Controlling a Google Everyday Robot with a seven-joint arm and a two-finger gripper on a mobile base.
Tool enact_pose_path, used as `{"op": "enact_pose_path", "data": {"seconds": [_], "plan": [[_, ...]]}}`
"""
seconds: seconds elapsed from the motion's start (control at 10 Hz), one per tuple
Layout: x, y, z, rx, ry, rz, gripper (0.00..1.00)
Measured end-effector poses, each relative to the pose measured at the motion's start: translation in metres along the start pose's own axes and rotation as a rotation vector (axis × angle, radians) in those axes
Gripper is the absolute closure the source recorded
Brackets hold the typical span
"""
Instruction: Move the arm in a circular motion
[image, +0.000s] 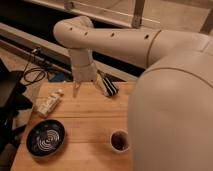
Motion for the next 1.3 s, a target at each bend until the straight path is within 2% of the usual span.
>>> {"op": "enact_pose_path", "data": {"seconds": [0.2,0.5,0.6,0.8,0.9,1.0,1.1,1.3], "plan": [[0.008,-0.024,0.000,-0.022,-0.043,0.092,0.22],[0.017,-0.065,-0.007,-0.024,-0.167,0.316,0.22],[0.020,-0.072,-0.010,-0.019,-0.187,0.380,0.22],[0.021,-0.071,-0.010,-0.034,-0.193,0.485,0.22],[0.022,-0.071,-0.011,-0.036,-0.193,0.501,0.22],[0.015,-0.063,-0.009,-0.034,-0.170,0.380,0.22],[0.017,-0.057,-0.010,-0.014,-0.170,0.196,0.22],[0.017,-0.040,-0.015,0.012,-0.177,0.302,0.22]]}}
